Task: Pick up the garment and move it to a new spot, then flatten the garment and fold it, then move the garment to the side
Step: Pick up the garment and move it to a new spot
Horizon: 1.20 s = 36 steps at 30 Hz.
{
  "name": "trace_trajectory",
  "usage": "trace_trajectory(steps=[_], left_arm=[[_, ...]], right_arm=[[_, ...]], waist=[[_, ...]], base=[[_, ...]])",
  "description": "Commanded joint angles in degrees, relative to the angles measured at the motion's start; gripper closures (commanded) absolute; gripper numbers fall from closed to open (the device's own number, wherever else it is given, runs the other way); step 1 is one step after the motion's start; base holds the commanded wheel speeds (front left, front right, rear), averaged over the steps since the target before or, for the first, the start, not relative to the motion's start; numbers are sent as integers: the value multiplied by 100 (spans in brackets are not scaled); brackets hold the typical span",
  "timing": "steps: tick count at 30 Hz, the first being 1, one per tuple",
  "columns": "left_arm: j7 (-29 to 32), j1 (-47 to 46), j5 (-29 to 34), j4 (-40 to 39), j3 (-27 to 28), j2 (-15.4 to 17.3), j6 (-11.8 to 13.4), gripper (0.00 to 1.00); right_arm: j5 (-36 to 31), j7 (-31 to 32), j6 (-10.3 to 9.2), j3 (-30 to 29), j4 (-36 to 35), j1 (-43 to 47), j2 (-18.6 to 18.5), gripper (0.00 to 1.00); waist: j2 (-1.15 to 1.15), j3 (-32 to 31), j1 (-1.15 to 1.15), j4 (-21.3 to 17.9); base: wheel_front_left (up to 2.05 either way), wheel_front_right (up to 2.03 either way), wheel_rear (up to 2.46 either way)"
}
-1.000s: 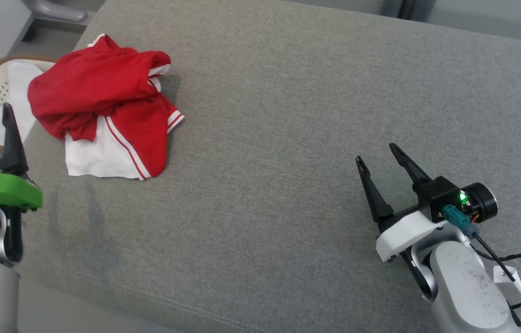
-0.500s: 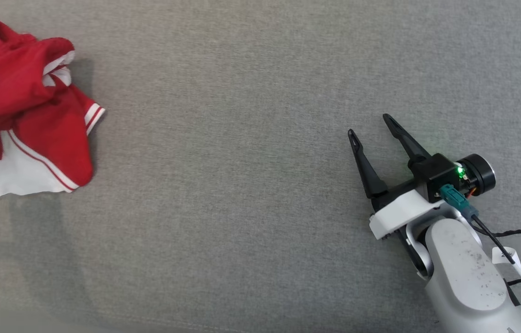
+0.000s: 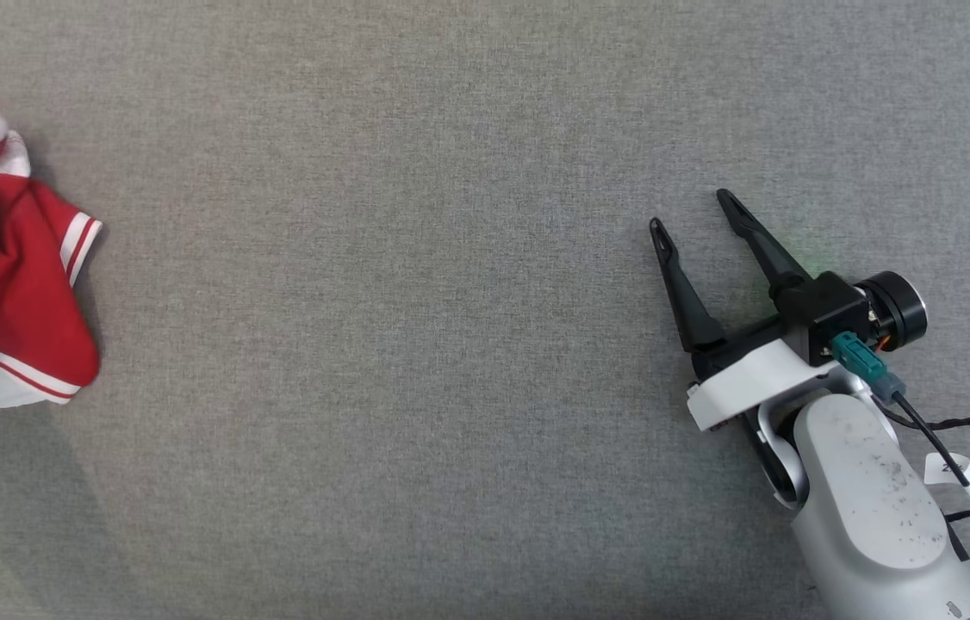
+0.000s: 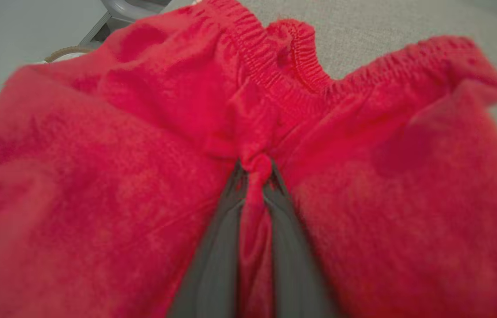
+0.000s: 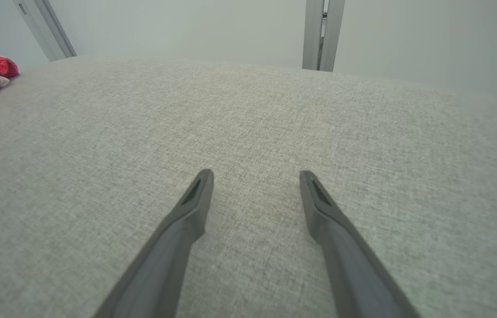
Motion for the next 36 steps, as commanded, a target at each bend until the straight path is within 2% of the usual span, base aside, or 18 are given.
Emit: trace_trajectory(steps=[1,4,11,15,18,26,32,36], left_arm=[[69,83,-71,48,-94,-18,-17,100],[-144,-18,-71,66,-204,49,-16,100],[-1363,-436,258,-270,-533,242,-16,100],[-1569,-738,452,-575,-572,297,-16,100],[-1586,-916,728,-1010,-309,304,-16,100],[-1579,-510,1311,-2257,419,-285,-17,100],[-1574,-103,1451,-2786,364,-877,-17,100],[-1574,159,1491,-2975,120,-1308,-17,100]], right_arm=[[35,11,-10,-34,109,125,-66,0],[78,8,-10,-28,126,140,-58,0],[220,7,-10,-25,166,266,-54,0],[329,7,-10,-37,180,404,-53,0],[402,7,-10,-33,151,501,-51,0],[594,6,-9,19,59,751,-49,0],[730,6,-9,116,-14,910,-49,0],[768,6,-9,158,-50,1021,-48,0]], waist=[[0,-89,0,27],[0,-203,0,49],[0,-606,0,25],[0,-883,0,-64],[0,-1068,0,-164],[0,-1436,0,-633],[0,-1511,0,-1183],[0,-1515,0,-1565]], base=[[0,0,0],[0,0,0],[0,0,0],[0,0,0],[0,0,0],[0,0,0],[0,0,0],[0,0,0]])
